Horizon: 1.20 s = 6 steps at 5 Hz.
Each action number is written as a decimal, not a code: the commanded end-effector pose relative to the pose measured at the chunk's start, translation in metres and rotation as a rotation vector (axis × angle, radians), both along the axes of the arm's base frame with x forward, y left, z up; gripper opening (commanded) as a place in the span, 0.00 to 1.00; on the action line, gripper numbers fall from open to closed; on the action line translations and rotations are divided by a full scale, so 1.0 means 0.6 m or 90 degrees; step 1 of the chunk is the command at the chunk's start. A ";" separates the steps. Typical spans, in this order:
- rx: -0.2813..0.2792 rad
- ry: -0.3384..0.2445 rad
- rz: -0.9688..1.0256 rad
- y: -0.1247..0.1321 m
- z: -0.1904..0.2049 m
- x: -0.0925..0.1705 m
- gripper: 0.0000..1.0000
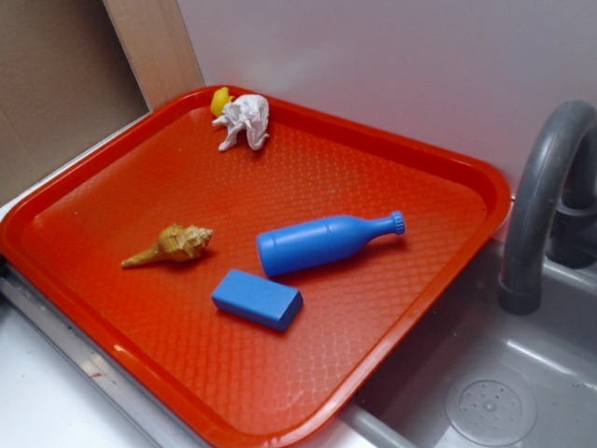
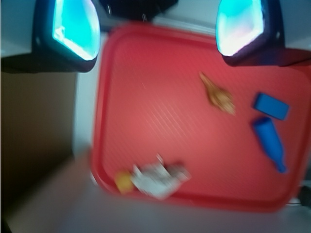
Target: Grab the blue bottle.
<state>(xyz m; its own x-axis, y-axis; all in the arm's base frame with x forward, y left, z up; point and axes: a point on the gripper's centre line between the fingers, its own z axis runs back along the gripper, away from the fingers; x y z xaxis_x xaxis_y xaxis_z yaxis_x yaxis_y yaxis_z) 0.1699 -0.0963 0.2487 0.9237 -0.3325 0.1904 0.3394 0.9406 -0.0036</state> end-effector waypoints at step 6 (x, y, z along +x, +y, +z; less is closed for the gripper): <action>0.073 0.101 -0.300 -0.335 -0.192 0.057 1.00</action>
<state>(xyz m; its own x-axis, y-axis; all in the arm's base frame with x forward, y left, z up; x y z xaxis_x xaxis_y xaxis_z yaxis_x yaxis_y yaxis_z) 0.2188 -0.2867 0.1088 0.6977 -0.7123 -0.0760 0.7149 0.6992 0.0094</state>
